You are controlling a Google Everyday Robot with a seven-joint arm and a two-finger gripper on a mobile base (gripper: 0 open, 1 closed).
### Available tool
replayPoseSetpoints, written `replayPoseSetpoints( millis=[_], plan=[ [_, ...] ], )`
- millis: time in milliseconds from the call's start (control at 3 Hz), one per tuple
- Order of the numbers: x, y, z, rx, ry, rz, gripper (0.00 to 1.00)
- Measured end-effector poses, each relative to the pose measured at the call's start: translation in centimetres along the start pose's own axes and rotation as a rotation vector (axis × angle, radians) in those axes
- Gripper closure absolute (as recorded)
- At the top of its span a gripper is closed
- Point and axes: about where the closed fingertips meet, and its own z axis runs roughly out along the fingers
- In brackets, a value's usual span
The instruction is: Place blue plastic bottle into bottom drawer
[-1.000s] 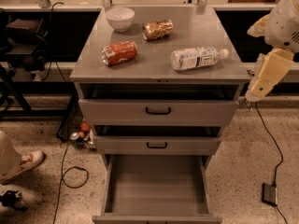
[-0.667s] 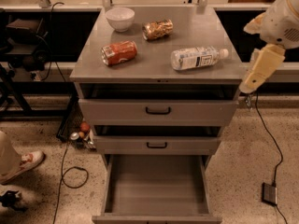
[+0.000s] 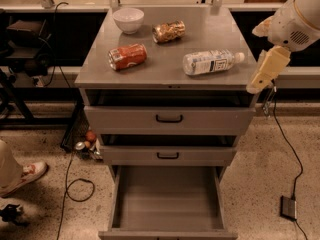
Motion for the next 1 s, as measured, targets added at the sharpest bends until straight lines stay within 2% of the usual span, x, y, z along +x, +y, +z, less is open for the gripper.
replayPoseSetpoints(
  millis=[333,667,1000],
  plan=[
    [0.2,-1.1,0.8,0.006,0.012,-0.051,0.0],
    [0.4,-3.3,2.6,-0.009,0.045,-0.12,0.0],
    [0.5,-5.4,4.8,-0.048,0.062,-0.161,0.0]
  ],
)
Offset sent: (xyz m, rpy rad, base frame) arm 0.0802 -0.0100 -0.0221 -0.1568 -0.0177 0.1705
